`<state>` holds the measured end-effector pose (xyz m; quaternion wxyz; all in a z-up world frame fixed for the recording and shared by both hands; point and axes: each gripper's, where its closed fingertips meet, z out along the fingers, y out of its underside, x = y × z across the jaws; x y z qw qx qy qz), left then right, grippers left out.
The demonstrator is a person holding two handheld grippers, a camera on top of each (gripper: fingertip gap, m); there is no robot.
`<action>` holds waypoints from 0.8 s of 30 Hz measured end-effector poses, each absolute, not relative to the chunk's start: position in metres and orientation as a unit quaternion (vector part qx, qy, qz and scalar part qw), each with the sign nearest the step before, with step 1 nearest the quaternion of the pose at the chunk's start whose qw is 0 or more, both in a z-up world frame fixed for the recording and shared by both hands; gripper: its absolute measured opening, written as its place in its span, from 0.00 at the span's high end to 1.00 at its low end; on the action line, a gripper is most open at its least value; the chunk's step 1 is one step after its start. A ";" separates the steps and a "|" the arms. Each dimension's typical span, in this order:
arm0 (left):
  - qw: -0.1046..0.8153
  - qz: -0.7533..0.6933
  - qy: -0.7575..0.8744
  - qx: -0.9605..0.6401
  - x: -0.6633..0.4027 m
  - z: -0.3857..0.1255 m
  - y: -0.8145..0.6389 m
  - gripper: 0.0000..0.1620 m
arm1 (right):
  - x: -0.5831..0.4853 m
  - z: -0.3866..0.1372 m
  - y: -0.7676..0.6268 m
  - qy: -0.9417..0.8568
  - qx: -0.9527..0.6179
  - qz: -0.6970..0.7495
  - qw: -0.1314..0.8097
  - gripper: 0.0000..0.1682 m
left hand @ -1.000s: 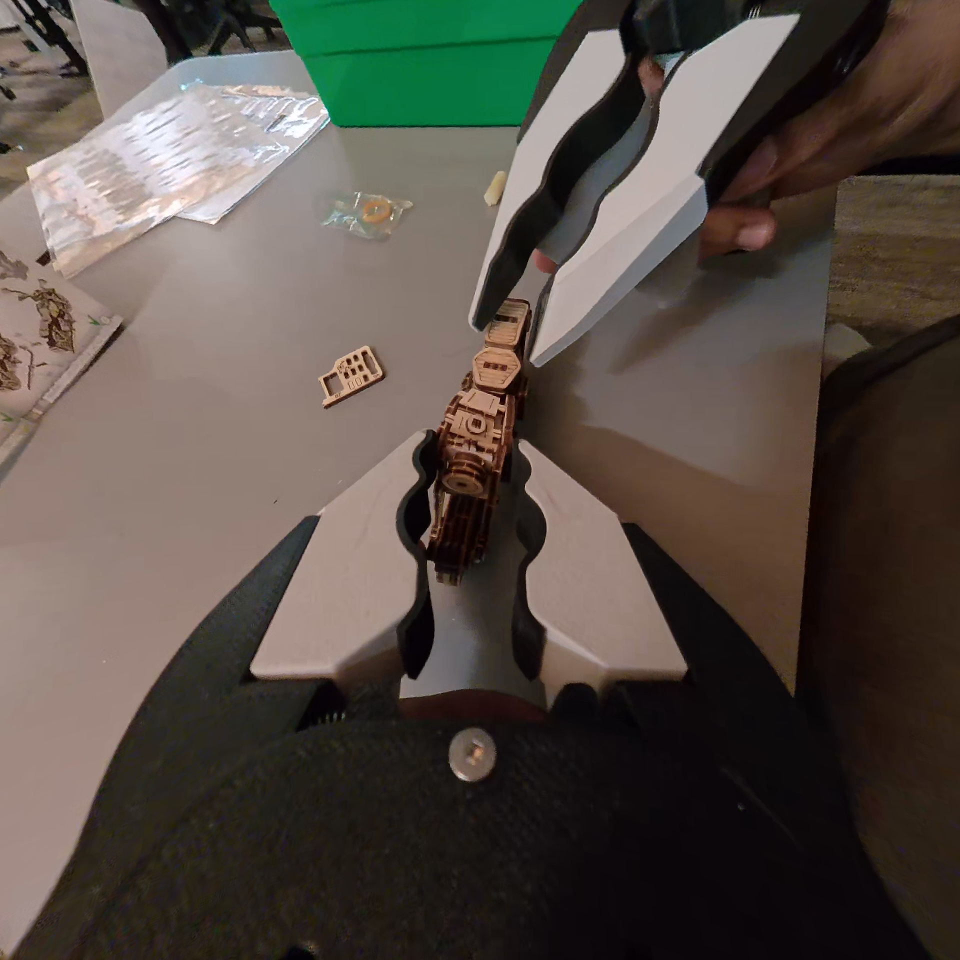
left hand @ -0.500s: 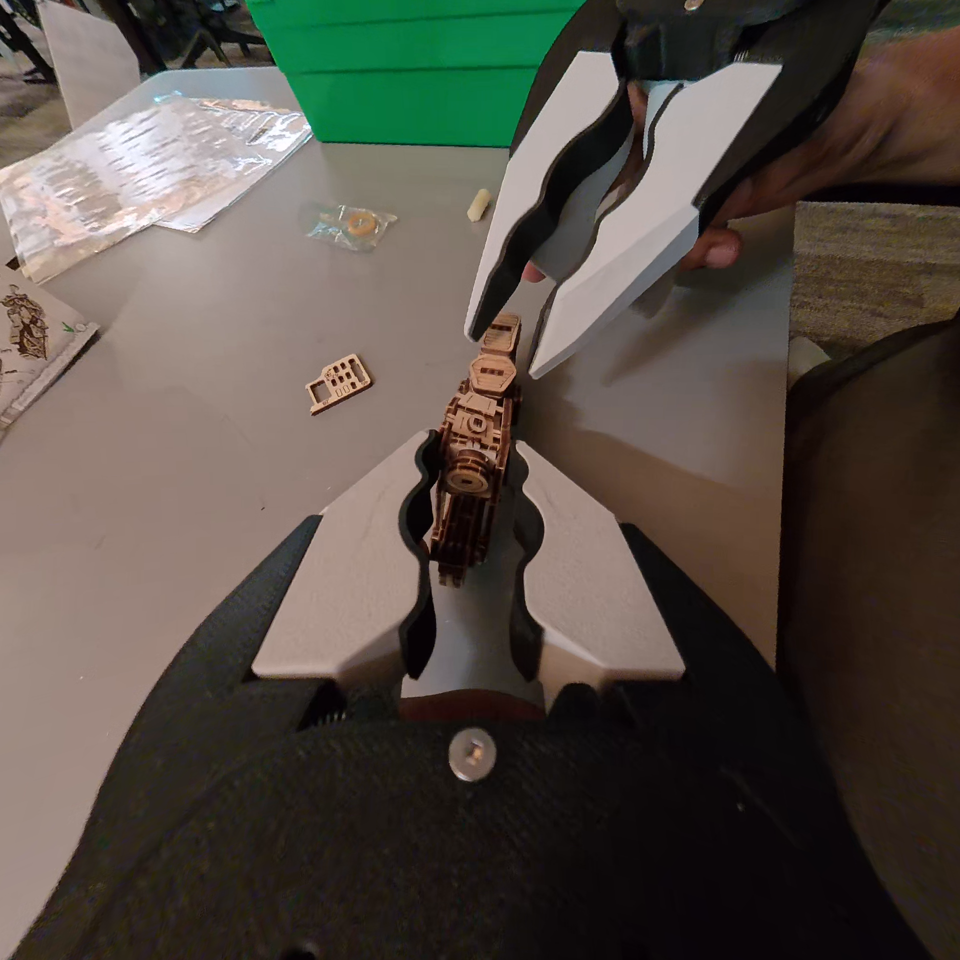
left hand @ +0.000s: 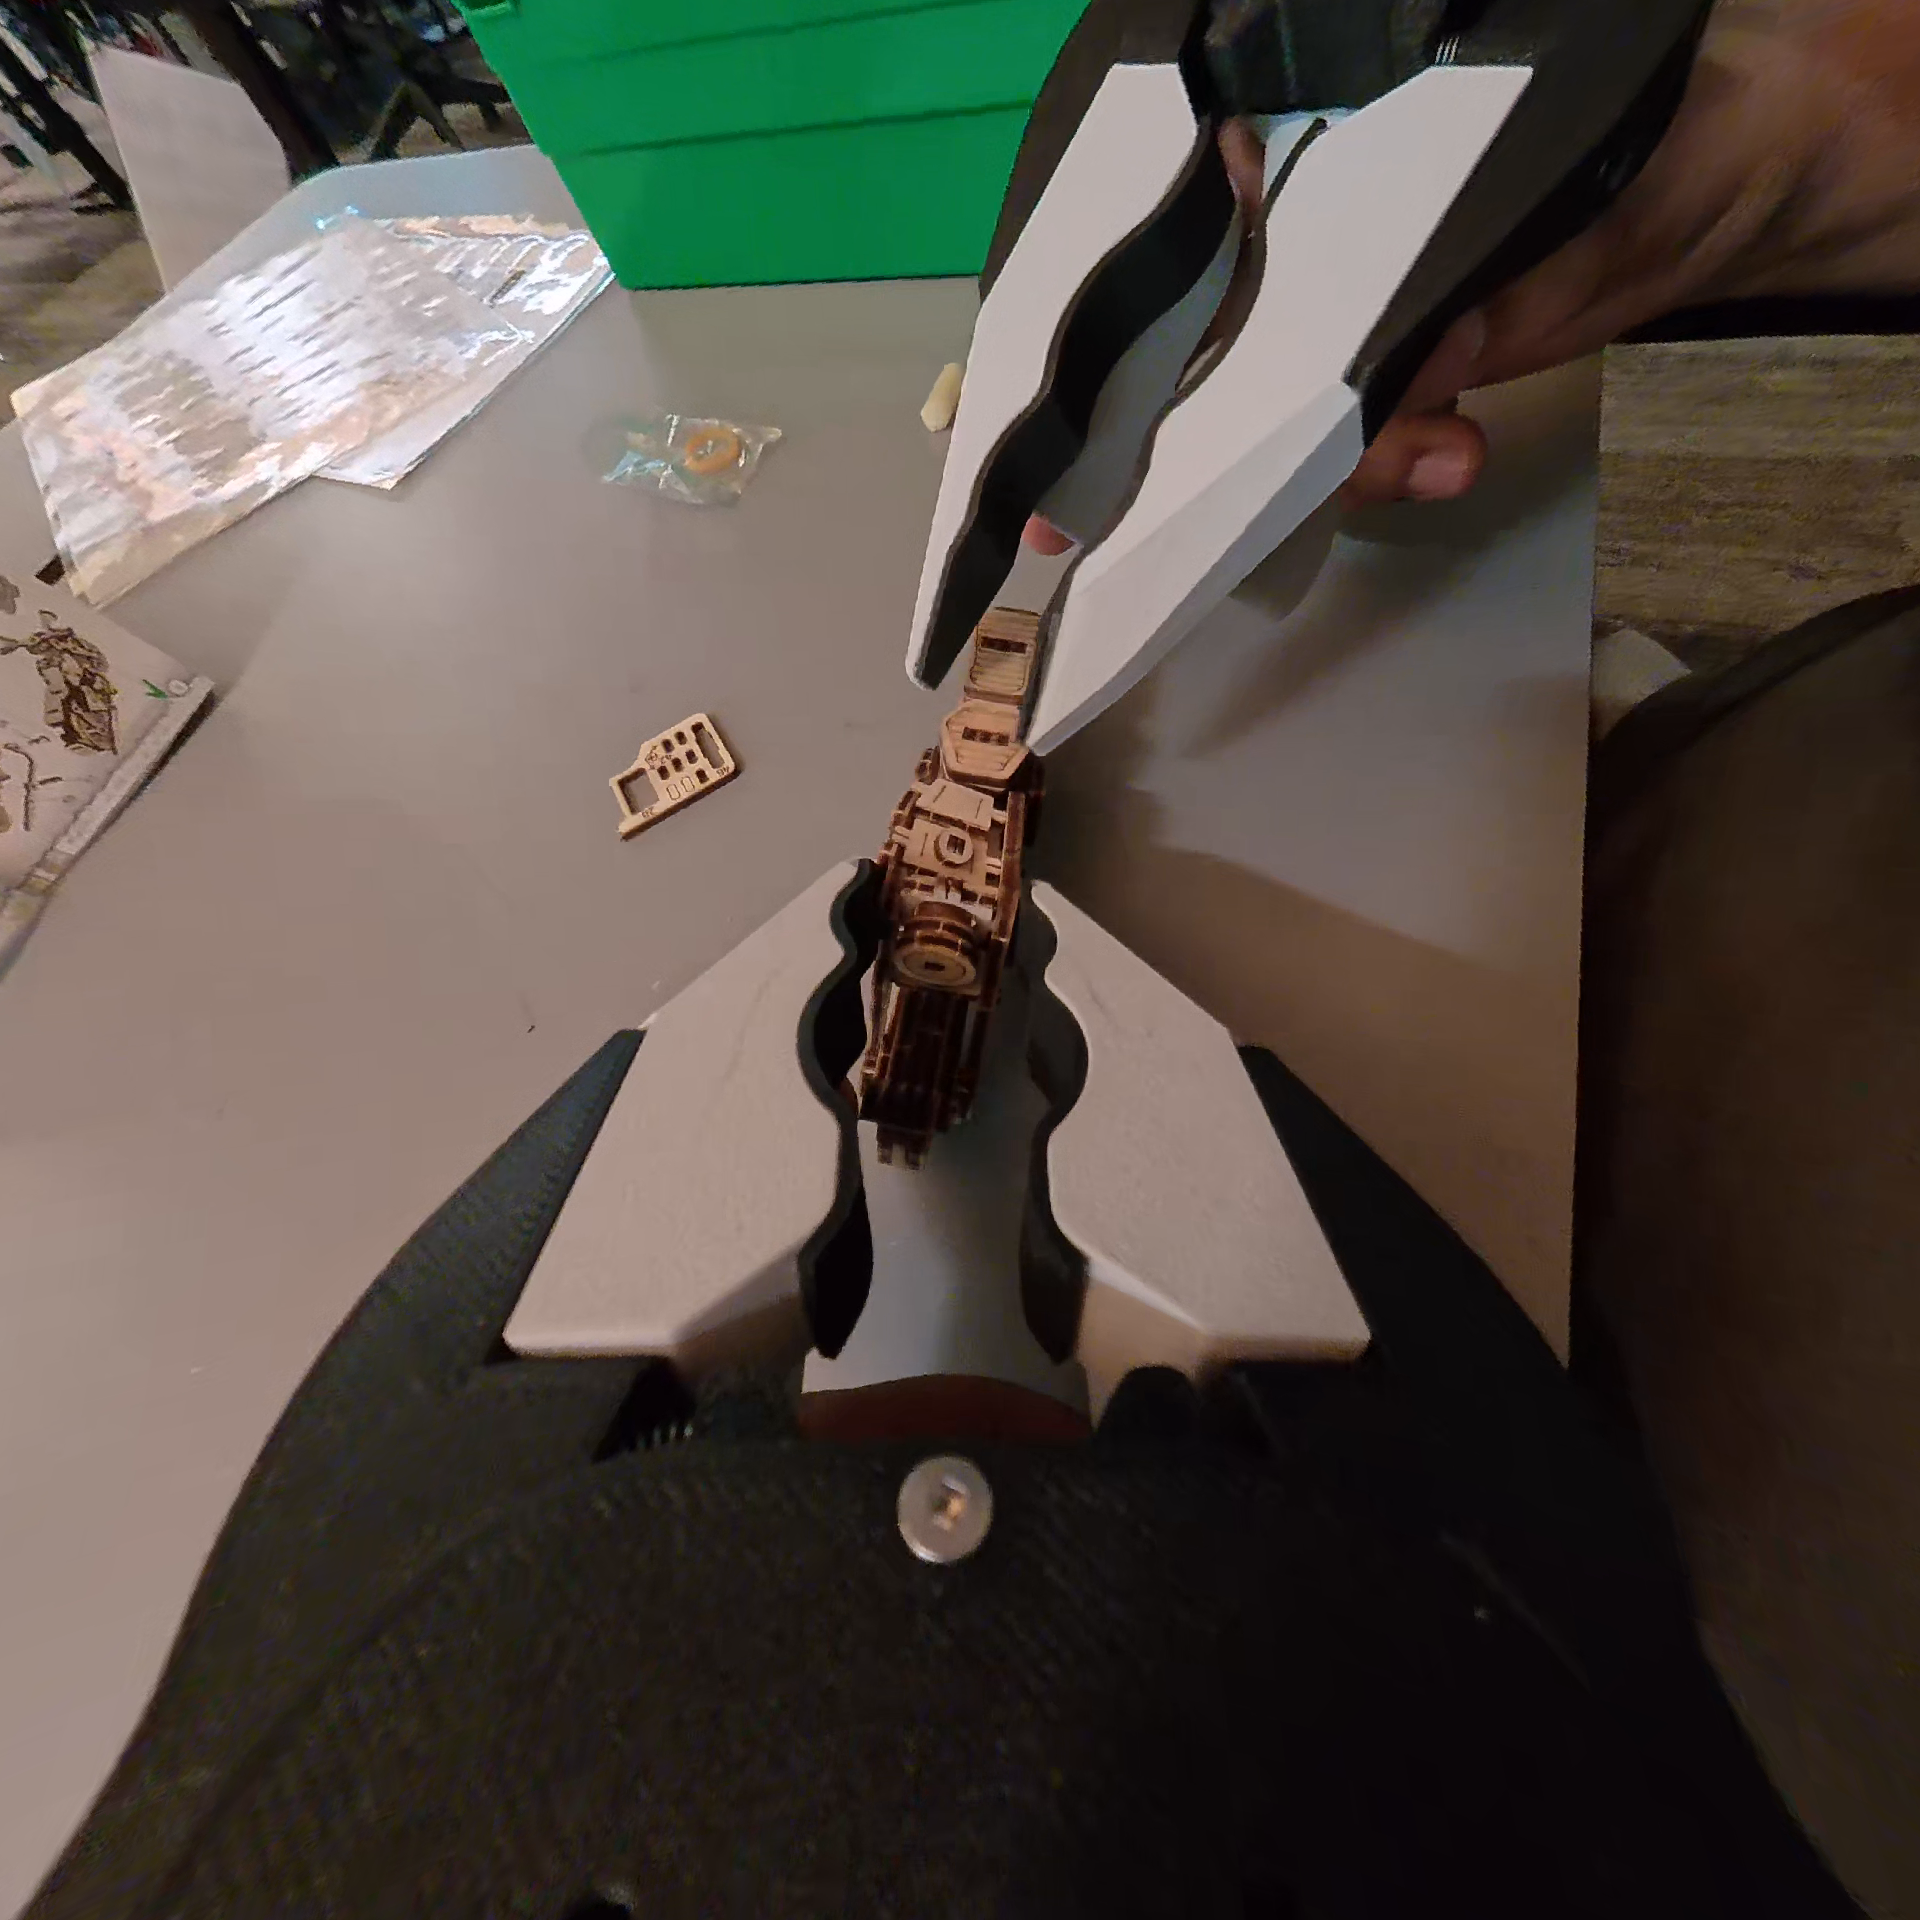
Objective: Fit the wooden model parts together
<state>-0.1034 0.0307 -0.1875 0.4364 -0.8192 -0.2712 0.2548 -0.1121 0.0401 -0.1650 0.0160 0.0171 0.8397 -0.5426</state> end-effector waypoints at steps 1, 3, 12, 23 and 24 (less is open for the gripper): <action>0.435 0.256 -0.268 -0.821 -0.103 -0.188 0.031 0.85 | -0.110 -0.165 0.041 0.840 0.010 -0.543 0.018 0.87; 0.438 0.254 -0.263 -0.821 -0.102 -0.187 0.031 0.85 | -0.107 -0.164 0.041 0.840 -0.001 -0.543 0.021 0.88; 0.486 0.199 -0.280 -0.804 -0.097 -0.179 0.030 0.85 | -0.099 -0.161 0.043 0.836 -0.042 -0.547 0.013 0.87; 0.504 0.164 -0.286 -0.798 -0.093 -0.177 0.031 0.85 | -0.094 -0.169 0.038 0.844 -0.059 -0.533 0.002 0.83; 0.503 0.164 -0.285 -0.799 -0.092 -0.177 0.031 0.85 | -0.094 -0.169 0.038 0.844 -0.058 -0.534 0.005 0.83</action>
